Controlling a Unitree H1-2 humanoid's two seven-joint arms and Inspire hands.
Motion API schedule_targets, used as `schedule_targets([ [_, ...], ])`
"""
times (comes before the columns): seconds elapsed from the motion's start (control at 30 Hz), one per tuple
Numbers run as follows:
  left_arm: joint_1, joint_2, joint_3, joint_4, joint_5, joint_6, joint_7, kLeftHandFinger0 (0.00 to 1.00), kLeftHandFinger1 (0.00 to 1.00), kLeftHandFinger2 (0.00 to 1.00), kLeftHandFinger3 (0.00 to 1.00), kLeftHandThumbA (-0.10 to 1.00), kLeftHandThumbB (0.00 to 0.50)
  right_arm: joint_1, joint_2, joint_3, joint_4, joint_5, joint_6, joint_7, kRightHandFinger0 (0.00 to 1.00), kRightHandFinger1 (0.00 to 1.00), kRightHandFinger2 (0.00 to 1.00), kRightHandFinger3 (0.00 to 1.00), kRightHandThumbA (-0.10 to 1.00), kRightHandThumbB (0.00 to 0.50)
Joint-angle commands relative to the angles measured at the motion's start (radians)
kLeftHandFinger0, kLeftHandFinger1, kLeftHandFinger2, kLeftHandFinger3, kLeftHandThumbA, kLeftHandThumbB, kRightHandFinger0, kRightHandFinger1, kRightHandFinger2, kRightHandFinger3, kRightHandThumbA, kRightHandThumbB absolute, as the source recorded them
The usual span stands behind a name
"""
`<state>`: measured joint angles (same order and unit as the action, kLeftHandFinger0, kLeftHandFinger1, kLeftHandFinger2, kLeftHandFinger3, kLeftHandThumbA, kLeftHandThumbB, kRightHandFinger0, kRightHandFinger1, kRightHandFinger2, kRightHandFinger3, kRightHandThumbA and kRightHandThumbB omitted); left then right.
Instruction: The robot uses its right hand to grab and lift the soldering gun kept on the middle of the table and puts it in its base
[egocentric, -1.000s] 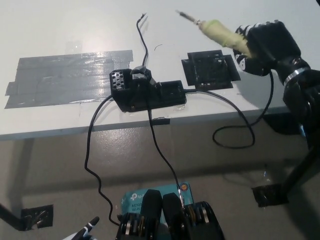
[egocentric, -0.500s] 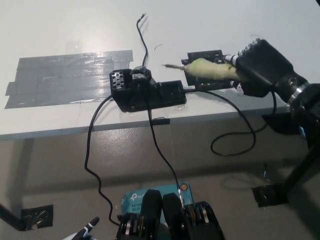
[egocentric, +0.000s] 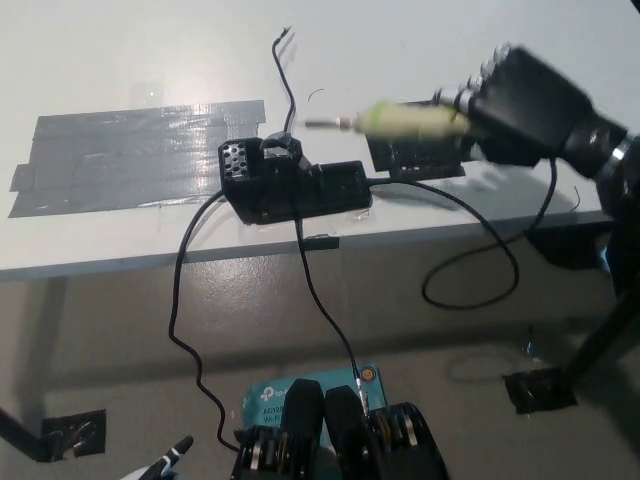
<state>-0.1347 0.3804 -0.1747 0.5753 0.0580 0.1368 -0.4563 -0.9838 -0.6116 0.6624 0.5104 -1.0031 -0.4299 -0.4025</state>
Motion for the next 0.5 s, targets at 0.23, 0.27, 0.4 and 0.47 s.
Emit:
schedule_targets([
  [0.23, 0.002, 0.019, 0.002, -0.028, 0.022, -0.007, 0.010, 0.00, 0.00, 0.10, 0.38, 1.00, 0.500, -0.073, -0.010, -0.121, -0.043, -0.010, -0.013, 0.022, 0.00, 0.00, 0.21, 0.35, -0.10, 0.131],
  [0.27, 0.002, 0.018, 0.003, -0.026, 0.020, -0.008, 0.009, 0.00, 0.00, 0.10, 0.37, 1.00, 0.500, -0.074, -0.008, -0.125, -0.037, -0.009, -0.022, 0.022, 0.00, 0.00, 0.20, 0.21, -0.10, 0.122],
  [0.4, -0.010, 0.019, 0.000, -0.009, 0.023, -0.025, 0.004, 0.00, 0.00, 0.09, 0.39, 1.00, 0.500, -0.085, -0.002, -0.109, -0.036, -0.032, -0.039, 0.052, 0.00, 0.00, 0.01, 0.29, -0.10, 0.169],
  [0.47, -0.012, 0.016, 0.002, -0.006, 0.019, -0.024, 0.002, 0.00, 0.00, 0.11, 0.41, 1.00, 0.500, -0.083, 0.006, -0.101, -0.036, -0.038, -0.038, 0.078, 0.00, 0.00, 0.12, 0.15, -0.10, 0.146],
])
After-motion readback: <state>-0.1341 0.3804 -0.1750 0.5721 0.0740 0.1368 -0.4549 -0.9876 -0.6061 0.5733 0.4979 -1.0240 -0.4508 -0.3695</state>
